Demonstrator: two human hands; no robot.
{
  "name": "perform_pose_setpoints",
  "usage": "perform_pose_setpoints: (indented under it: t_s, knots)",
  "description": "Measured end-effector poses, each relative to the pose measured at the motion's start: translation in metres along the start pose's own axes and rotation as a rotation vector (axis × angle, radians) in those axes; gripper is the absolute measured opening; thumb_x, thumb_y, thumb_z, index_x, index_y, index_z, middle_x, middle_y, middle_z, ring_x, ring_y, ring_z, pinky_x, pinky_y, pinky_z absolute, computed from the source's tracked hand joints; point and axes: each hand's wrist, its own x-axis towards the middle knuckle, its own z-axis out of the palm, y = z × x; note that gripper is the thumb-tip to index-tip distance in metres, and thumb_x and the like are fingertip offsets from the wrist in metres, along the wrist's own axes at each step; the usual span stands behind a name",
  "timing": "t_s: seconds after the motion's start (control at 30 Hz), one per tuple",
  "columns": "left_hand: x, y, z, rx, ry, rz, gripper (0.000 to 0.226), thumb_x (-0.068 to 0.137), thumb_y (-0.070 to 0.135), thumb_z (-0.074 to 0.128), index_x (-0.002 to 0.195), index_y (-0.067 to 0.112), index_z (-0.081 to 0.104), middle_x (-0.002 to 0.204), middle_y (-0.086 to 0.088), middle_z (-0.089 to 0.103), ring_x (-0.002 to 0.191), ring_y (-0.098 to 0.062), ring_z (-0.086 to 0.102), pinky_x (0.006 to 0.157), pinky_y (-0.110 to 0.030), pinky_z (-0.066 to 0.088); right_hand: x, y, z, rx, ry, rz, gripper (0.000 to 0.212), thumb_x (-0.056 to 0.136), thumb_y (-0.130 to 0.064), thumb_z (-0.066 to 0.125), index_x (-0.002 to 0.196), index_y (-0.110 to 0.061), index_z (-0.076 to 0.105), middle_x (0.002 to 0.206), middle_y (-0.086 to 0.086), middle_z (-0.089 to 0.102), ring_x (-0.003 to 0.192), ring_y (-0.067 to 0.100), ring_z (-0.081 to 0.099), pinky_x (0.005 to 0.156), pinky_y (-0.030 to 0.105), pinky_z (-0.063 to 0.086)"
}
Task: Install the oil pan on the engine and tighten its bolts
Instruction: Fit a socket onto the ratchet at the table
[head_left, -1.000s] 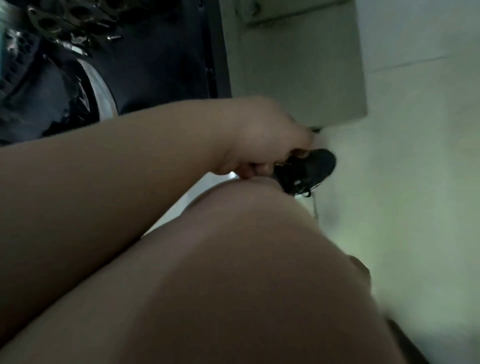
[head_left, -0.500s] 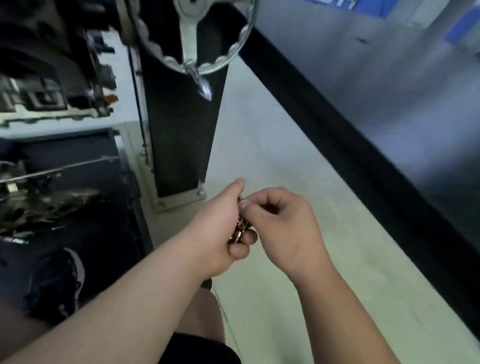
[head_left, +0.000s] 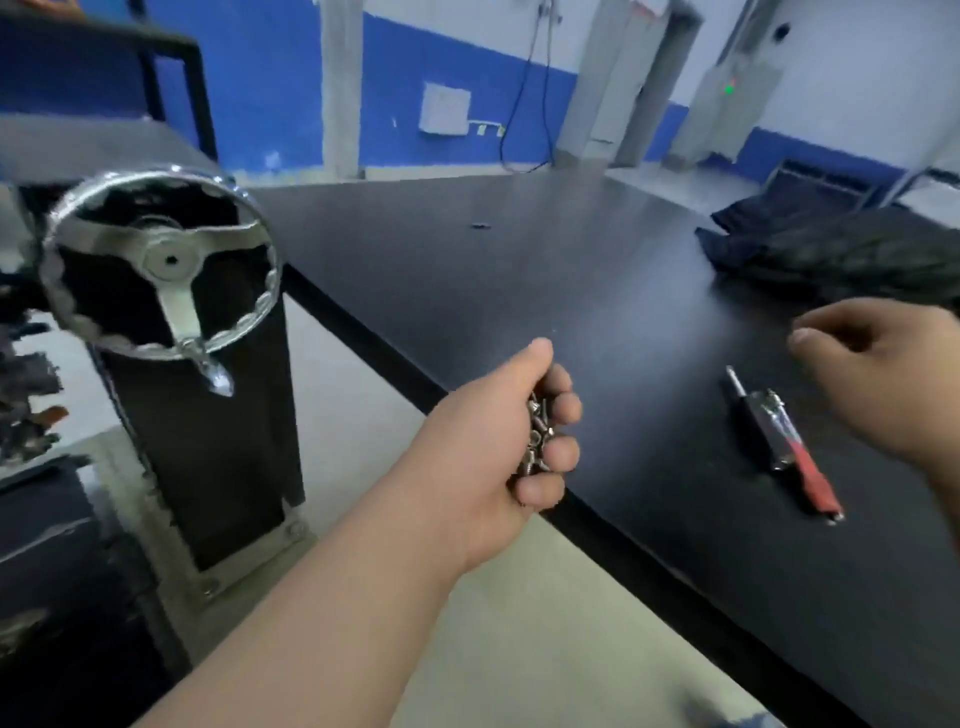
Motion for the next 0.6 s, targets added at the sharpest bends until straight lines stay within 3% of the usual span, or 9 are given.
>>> perform_pose_setpoints:
  t_s: [0.1,0.2,0.27,0.33,0.4,0.47,0.53,0.6]
  knots:
    - [0.036,-0.006,0.050,0.296,-0.008,0.070,0.026,0.099,0.033,0.043,0.088,0.018,0.062,0.053,0.007,0.044,0.038,-0.008,0.035,0.034,-0.016,0.020,-0.006,0.058,0.022,0.033,0.041,0.237,0.023,0.083,-0.034,0.056,0.097,-0.022,0.069,0.099,0.007,0.070,0.094,0.030,0.063,0.083,0.035,0.046]
    - [0.080,-0.034,0.081,0.828,0.051,0.302,0.023,0.098,0.032,0.041,0.102,0.022,0.062,0.063,0.010,0.052,0.048,-0.008,0.045,0.044,-0.022,0.035,-0.023,0.093,0.044,0.142,-0.119,0.487,0.023,0.088,-0.026,0.058,0.104,-0.014,0.068,0.109,0.011,0.067,0.103,0.028,0.058,0.085,0.032,0.041]
    - [0.105,-0.059,0.085,1.200,0.075,0.439,0.022,0.099,0.034,0.038,0.104,0.026,0.058,0.078,0.010,0.060,0.070,-0.011,0.056,0.062,-0.028,0.045,-0.022,0.103,0.044,0.199,-0.117,0.542,0.021,0.088,-0.033,0.057,0.098,-0.019,0.069,0.104,0.006,0.068,0.100,0.026,0.059,0.079,0.030,0.040]
    - [0.123,-0.079,0.088,1.493,0.165,0.481,0.023,0.100,0.037,0.032,0.102,0.028,0.053,0.087,0.004,0.064,0.076,-0.019,0.056,0.064,-0.032,0.043,-0.019,0.104,0.044,0.148,-0.194,0.480,0.022,0.086,-0.042,0.057,0.084,-0.023,0.068,0.090,-0.001,0.070,0.086,0.020,0.061,0.069,0.027,0.041]
    - [0.137,-0.089,0.098,1.718,0.233,0.505,0.028,0.101,0.038,0.028,0.105,0.024,0.052,0.093,-0.002,0.065,0.075,-0.025,0.054,0.062,-0.032,0.037,-0.019,0.098,0.047,0.050,-0.298,0.434,0.033,0.082,-0.048,0.056,0.072,-0.019,0.068,0.062,-0.008,0.068,0.065,0.009,0.060,0.056,0.023,0.040]
    - [0.151,-0.089,0.111,1.824,0.199,0.457,0.033,0.101,0.039,0.027,0.104,0.019,0.053,0.100,-0.006,0.064,0.080,-0.027,0.054,0.065,-0.031,0.036,-0.018,0.091,0.049,-0.040,-0.380,0.449,0.038,0.078,-0.048,0.053,0.061,-0.016,0.067,0.050,-0.006,0.063,0.058,0.010,0.061,0.058,0.024,0.047]
    - [0.163,-0.085,0.122,1.823,0.139,0.380,0.035,0.102,0.037,0.027,0.094,0.017,0.055,0.105,-0.010,0.064,0.089,-0.030,0.056,0.069,-0.031,0.037,-0.013,0.083,0.050,-0.109,-0.403,0.487,0.036,0.074,-0.045,0.052,0.059,-0.014,0.064,0.053,-0.002,0.064,0.060,0.017,0.062,0.061,0.028,0.049]
    - [0.170,-0.086,0.128,1.773,0.109,0.395,0.034,0.101,0.036,0.028,0.081,0.018,0.048,0.103,-0.011,0.064,0.083,-0.028,0.051,0.069,-0.031,0.037,-0.010,0.076,0.051,-0.170,-0.397,0.489,0.025,0.072,-0.041,0.056,0.066,-0.017,0.056,0.063,-0.003,0.061,0.058,0.017,0.056,0.052,0.024,0.040]
